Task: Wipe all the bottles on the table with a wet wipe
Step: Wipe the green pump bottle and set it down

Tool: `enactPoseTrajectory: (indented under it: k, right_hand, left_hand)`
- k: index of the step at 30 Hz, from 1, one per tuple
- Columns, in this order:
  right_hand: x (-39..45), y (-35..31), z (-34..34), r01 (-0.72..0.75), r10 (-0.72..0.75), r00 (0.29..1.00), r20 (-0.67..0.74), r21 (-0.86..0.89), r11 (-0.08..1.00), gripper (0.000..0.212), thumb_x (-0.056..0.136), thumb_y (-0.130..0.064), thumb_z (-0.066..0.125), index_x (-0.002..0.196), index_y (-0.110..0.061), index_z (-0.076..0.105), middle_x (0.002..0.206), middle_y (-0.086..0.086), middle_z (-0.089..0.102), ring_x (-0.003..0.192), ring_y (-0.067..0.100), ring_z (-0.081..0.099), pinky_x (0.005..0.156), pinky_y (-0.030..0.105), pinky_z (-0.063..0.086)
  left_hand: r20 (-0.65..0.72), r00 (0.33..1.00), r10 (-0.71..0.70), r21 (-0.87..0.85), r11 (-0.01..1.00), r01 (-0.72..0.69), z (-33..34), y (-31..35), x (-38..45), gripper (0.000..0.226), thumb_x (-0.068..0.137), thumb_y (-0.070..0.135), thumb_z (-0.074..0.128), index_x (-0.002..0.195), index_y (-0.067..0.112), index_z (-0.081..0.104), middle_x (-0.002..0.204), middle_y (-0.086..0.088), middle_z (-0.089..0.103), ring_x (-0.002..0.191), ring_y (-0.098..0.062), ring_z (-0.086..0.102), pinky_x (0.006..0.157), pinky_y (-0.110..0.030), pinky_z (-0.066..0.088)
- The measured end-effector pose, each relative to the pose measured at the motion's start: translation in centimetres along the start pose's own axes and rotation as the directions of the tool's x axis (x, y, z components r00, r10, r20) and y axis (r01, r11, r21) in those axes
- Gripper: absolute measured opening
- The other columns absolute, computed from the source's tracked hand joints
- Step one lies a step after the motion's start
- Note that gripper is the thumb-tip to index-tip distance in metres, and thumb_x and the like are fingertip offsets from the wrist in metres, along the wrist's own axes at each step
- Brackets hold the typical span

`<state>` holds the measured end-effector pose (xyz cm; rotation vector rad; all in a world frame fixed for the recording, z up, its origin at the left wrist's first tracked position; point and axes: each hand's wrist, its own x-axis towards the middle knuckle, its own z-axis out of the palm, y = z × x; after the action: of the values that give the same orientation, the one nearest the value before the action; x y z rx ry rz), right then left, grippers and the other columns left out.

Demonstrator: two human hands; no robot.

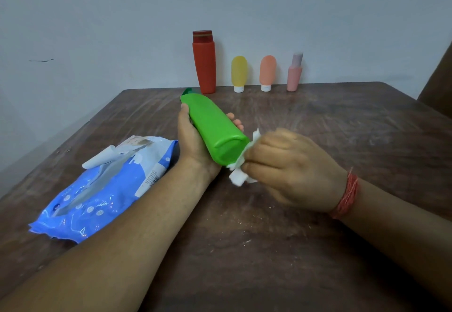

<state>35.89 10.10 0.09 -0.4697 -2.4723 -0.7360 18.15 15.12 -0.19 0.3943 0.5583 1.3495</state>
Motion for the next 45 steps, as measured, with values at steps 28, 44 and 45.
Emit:
enactPoseTrajectory:
  k: [28, 44, 45]
  right_hand:
    - [-0.7, 2.3, 1.6, -0.499, 0.821, 0.534, 0.203, 0.86, 0.111, 0.017, 0.093, -0.006, 0.064, 0.093, -0.024, 0.065, 0.086, -0.003, 0.073, 0.08, 0.011, 0.067, 0.07, 0.027, 0.055]
    - [-1.0, 2.9, 1.5, -0.491, 0.901, 0.392, 0.184, 0.87, 0.036, 0.016, 0.092, -0.004, 0.066, 0.09, -0.02, 0.064, 0.083, -0.002, 0.073, 0.079, 0.011, 0.068, 0.072, 0.031, 0.057]
    - [-1.0, 2.8, 1.5, -0.495, 0.891, 0.416, 0.18, 0.867, 0.056, 0.016, 0.092, -0.004, 0.066, 0.09, -0.02, 0.064, 0.084, -0.001, 0.072, 0.079, 0.012, 0.066, 0.073, 0.031, 0.056]
  left_hand:
    - [0.356, 0.837, 0.416, 0.827, 0.276, -0.489, 0.2, -1.6, -0.7, 0.065, 0.082, 0.045, 0.067, 0.137, 0.026, 0.038, 0.126, 0.009, 0.058, 0.11, -0.004, 0.062, 0.091, -0.026, 0.052]
    - [0.252, 0.944, 0.211, 0.632, 0.703, -0.326, 0.3, -1.8, -0.8, 0.026, 0.097, 0.033, 0.061, 0.112, 0.013, 0.069, 0.108, -0.008, 0.075, 0.103, -0.026, 0.07, 0.091, -0.044, 0.055]
    - [0.265, 0.95, 0.167, 0.633, 0.712, -0.302, 0.3, -2.0, -0.8, 0.031, 0.095, 0.034, 0.062, 0.117, 0.013, 0.067, 0.112, -0.01, 0.074, 0.105, -0.027, 0.071, 0.091, -0.044, 0.056]
